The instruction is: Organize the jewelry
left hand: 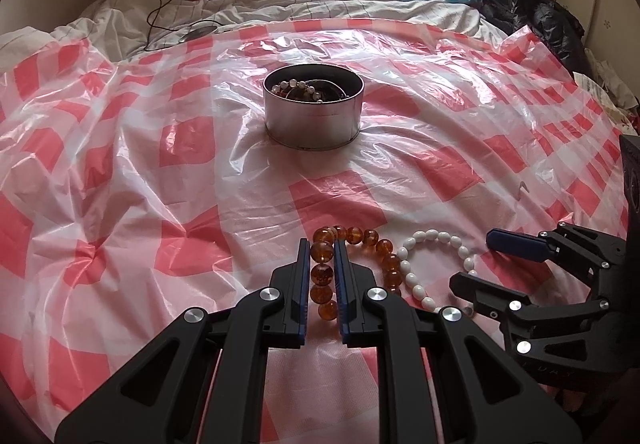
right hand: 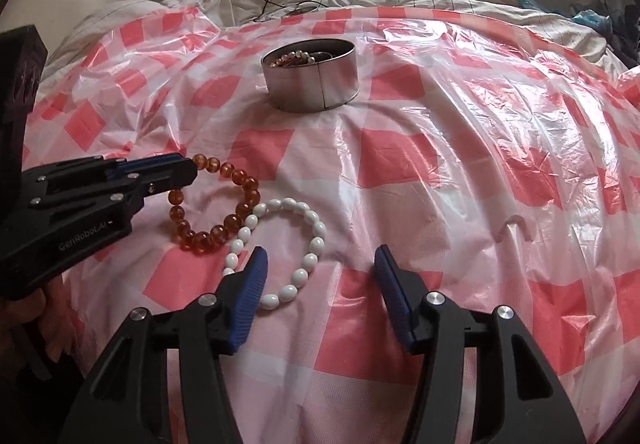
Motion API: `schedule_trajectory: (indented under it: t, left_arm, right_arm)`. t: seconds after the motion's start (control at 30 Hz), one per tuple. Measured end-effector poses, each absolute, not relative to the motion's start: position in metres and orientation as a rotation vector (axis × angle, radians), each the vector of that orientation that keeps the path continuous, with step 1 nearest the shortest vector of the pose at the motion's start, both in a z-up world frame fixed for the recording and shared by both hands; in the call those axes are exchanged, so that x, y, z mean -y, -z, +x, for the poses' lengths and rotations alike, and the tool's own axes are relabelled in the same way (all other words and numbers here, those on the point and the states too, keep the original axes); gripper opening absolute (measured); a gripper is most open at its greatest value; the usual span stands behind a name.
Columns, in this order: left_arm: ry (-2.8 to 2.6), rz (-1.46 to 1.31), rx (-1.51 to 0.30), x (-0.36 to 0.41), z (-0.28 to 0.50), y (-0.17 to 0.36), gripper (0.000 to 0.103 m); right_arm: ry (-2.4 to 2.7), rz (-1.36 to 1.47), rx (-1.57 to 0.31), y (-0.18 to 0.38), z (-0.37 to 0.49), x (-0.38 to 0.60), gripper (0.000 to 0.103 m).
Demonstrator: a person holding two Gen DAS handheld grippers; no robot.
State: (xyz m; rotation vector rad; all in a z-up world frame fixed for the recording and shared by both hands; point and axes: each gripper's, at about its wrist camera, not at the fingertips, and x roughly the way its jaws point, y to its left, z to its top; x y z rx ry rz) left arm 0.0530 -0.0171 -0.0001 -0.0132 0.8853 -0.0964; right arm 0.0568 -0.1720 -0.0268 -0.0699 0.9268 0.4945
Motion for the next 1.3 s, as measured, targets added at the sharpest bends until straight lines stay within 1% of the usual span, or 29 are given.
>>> schedule_trajectory:
  t: [0.03, 0.1, 0.17, 0.2, 0.3, 0.33, 0.37, 0.43, 0.47, 0.5, 0.53, 0.57, 0.6, 0.63, 0.67, 0.73, 0.77, 0.8, 0.83, 0.9, 0.97, 1.1, 1.3]
  left_arm:
    - [0.092, -0.013, -0.891, 0.017, 0.054, 0.001, 0.011]
    - [0.077, -0.022, -0.914, 0.013, 0.057, 0.006, 0.011]
    - [0.068, -0.054, -0.954, 0.008, 0.062, 0.013, 0.011]
    - [0.066, -0.069, -0.974, 0.006, 0.064, 0.018, 0.011]
    - [0.057, -0.072, -0.991, 0.004, 0.066, 0.023, 0.011]
    - [0.05, -0.059, -0.982, 0.005, 0.066, 0.022, 0.011]
    - [0.038, -0.042, -0.967, 0.007, 0.065, 0.02, 0.012]
    - [0.023, -0.029, -0.946, 0.007, 0.064, 0.016, 0.013]
    - [0.016, -0.027, -0.937, 0.006, 0.065, 0.015, 0.016]
    - [0.012, -0.027, -0.934, 0.006, 0.065, 0.014, 0.021]
    - [0.013, -0.028, -0.941, 0.006, 0.066, 0.016, 0.024]
    - [0.018, -0.027, -0.96, 0.006, 0.068, 0.02, 0.031]
    - [0.021, -0.022, -0.991, 0.007, 0.07, 0.026, 0.036]
    - [0.022, -0.01, -1.006, 0.009, 0.071, 0.031, 0.036]
    - [0.019, 0.005, -1.007, 0.011, 0.071, 0.031, 0.036]
    - [0.026, 0.012, -1.01, 0.012, 0.07, 0.031, 0.036]
    - [0.03, 0.005, -1.012, 0.012, 0.07, 0.031, 0.036]
    - [0.038, -0.002, -1.012, 0.011, 0.069, 0.03, 0.032]
    - [0.049, -0.009, -1.013, 0.011, 0.069, 0.03, 0.029]
    - [0.065, -0.005, -1.012, 0.013, 0.068, 0.03, 0.015]
    - [0.079, -0.001, -1.012, 0.016, 0.067, 0.029, 0.011]
    - [0.113, -0.065, -0.981, 0.011, 0.064, 0.021, 0.011]
    - [0.149, -0.182, -0.884, -0.003, 0.058, 0.001, 0.01]
  right_arm:
    - [-0.492, -0.089, -0.923, 0.028, 0.056, 0.169, 0.048]
    - [-0.484, -0.124, -0.915, 0.029, 0.054, 0.166, 0.035]
    - [-0.475, -0.133, -0.909, 0.029, 0.053, 0.166, 0.029]
    - [-0.473, -0.129, -0.909, 0.029, 0.053, 0.167, 0.028]
    - [-0.464, -0.129, -0.907, 0.028, 0.052, 0.169, 0.029]
    - [-0.461, -0.133, -0.9, 0.027, 0.052, 0.169, 0.031]
    - [-0.462, -0.136, -0.88, 0.024, 0.05, 0.169, 0.037]
    - [-0.49, -0.137, -0.821, 0.015, 0.042, 0.167, 0.039]
    - [-0.501, -0.142, -0.797, 0.012, 0.039, 0.166, 0.041]
    - [-0.505, -0.155, -0.789, 0.011, 0.038, 0.163, 0.044]
    - [-0.514, -0.164, -0.811, 0.015, 0.039, 0.16, 0.044]
    - [-0.519, -0.169, -0.846, 0.021, 0.042, 0.158, 0.044]
    - [-0.52, -0.173, -0.877, 0.026, 0.046, 0.155, 0.044]
    - [-0.52, -0.173, -0.897, 0.029, 0.048, 0.154, 0.043]
    - [-0.518, -0.168, -0.904, 0.03, 0.049, 0.155, 0.041]
    - [-0.514, -0.146, -0.915, 0.03, 0.05, 0.158, 0.033]
    - [-0.515, -0.127, -0.92, 0.029, 0.051, 0.162, 0.026]
    - [-0.52, -0.108, -0.925, 0.029, 0.052, 0.164, 0.019]
    - [-0.526, -0.09, -0.93, 0.029, 0.052, 0.166, 0.016]
    - [-0.539, -0.079, -0.93, 0.028, 0.052, 0.167, 0.01]
    - [-0.547, -0.101, -0.911, 0.025, 0.048, 0.162, 0.008]
    - [-0.561, -0.105, -0.85, 0.016, 0.04, 0.162, 0.008]
    - [-0.628, 0.101, -0.809, -0.001, 0.044, 0.19, 0.008]
